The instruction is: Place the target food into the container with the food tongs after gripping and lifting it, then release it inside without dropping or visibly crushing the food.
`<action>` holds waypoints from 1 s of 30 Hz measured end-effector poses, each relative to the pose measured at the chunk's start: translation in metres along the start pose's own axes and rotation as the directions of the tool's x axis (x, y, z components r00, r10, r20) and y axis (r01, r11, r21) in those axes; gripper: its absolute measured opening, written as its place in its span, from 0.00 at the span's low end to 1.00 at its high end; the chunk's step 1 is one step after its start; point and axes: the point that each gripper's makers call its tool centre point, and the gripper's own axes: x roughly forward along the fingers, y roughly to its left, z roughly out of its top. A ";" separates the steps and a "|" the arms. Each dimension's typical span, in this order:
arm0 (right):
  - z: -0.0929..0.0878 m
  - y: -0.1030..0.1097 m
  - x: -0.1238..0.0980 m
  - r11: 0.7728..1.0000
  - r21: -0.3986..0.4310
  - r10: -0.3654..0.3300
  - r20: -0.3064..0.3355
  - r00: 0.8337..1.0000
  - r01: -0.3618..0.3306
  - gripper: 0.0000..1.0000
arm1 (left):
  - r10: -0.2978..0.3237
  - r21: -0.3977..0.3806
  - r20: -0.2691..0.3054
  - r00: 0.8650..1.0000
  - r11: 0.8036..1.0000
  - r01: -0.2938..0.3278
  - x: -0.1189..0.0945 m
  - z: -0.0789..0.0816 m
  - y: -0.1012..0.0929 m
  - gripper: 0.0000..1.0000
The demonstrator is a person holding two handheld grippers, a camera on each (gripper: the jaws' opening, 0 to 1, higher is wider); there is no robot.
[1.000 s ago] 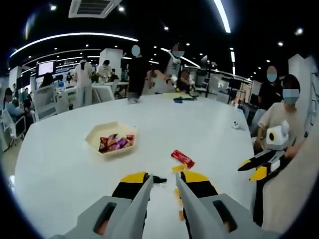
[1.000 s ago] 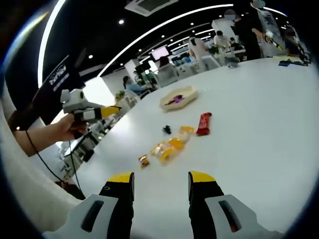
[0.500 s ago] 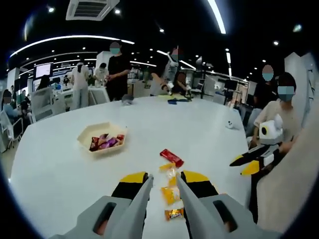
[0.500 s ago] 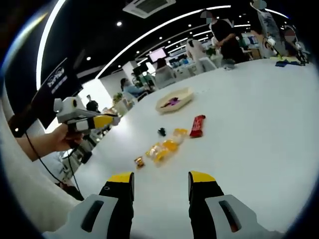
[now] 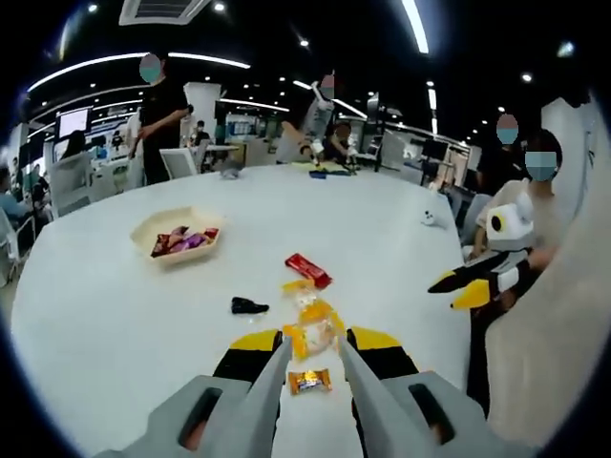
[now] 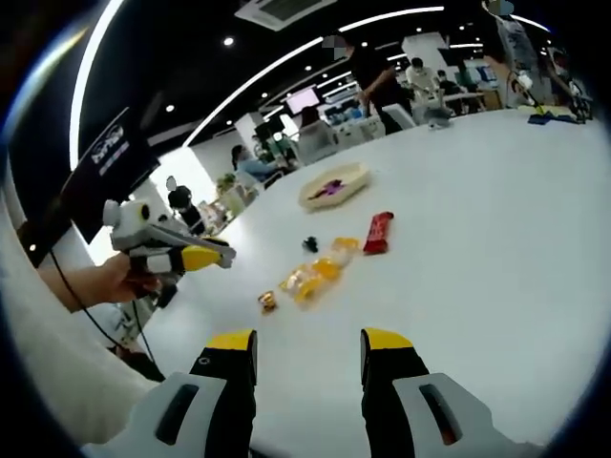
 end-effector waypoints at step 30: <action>-0.005 -0.007 -0.003 1.000 0.002 -0.026 -0.018 0.999 0.026 0.43 | 0.092 -0.046 -0.130 0.987 0.994 -0.098 0.029 -0.050 -0.003 0.27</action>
